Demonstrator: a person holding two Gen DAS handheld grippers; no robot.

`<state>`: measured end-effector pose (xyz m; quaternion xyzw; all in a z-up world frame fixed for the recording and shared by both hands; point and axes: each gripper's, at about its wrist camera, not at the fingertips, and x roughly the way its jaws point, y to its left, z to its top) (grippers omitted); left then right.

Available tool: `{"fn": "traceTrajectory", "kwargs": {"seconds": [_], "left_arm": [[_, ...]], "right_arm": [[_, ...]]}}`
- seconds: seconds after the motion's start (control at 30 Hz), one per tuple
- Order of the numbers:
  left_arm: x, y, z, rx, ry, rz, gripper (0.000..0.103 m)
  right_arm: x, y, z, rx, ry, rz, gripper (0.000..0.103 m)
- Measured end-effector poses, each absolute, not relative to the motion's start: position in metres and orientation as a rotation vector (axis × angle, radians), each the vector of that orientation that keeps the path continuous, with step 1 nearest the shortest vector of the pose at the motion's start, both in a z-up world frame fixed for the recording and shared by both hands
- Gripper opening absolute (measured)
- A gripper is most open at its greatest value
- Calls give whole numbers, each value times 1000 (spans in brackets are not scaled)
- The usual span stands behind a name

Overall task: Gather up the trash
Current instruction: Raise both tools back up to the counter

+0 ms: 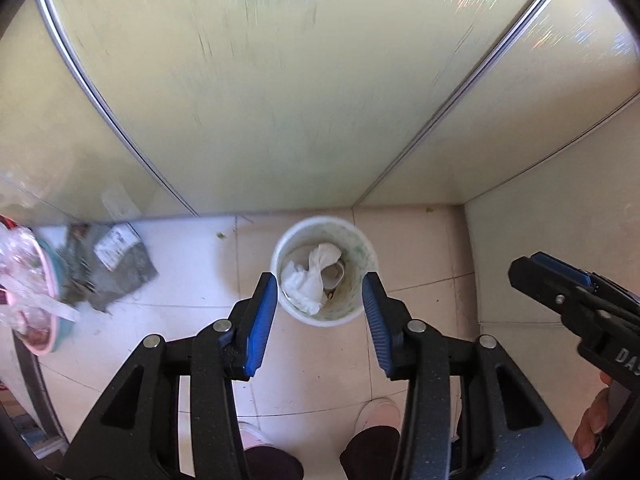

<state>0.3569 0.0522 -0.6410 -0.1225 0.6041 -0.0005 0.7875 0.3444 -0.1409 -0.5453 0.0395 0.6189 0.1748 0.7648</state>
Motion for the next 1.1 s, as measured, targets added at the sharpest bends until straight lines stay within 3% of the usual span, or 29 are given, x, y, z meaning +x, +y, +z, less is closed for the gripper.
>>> {"fn": "traceTrajectory", "kwargs": {"seconds": [0.37,0.7,0.9,1.1], "left_arm": [[339,54,-413,-232,1136,0,43],[315,33,-222,-211,914,22,46],[303,7,-136,-196,765,47,53],[294,-8,-80,-135,638,94,79]], "right_arm": [[333,-139,-362,79,1225,418,42],[312,-168,-186,84,991,474,47],[304,-180,-111,51,852,518,54],[301,-184,-59,9,735,521,61]]}}
